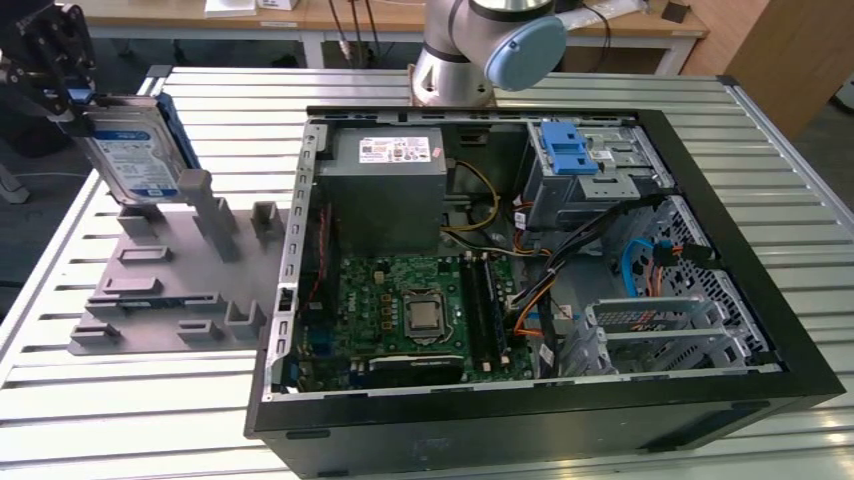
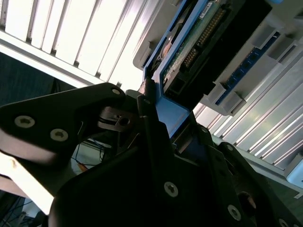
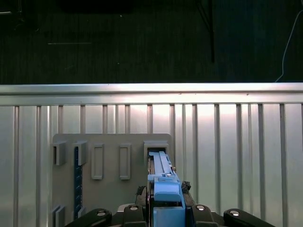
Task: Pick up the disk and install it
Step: 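Pick up the disk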
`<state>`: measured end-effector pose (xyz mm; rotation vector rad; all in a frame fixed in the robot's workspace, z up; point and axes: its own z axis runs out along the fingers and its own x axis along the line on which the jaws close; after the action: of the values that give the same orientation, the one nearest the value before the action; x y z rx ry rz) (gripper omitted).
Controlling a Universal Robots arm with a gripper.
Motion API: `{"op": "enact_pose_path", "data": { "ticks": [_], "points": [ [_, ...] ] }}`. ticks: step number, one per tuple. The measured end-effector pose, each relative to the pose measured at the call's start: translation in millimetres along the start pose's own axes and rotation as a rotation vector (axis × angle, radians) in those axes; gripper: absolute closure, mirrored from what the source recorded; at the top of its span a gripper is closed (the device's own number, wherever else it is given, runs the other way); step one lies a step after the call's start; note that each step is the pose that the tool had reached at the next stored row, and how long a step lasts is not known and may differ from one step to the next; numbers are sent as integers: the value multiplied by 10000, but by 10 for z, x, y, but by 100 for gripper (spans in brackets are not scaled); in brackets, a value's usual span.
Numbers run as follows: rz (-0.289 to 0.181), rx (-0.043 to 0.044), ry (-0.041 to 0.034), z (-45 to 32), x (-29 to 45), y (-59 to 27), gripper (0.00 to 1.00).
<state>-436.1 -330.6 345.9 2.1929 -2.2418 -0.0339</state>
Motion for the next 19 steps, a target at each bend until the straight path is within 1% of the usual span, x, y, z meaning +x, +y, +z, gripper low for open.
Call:
{"op": "enact_pose_path", "data": {
  "ticks": [19],
  "points": [
    [0,-1,0,-118,-1,2,63]
  ]
}}
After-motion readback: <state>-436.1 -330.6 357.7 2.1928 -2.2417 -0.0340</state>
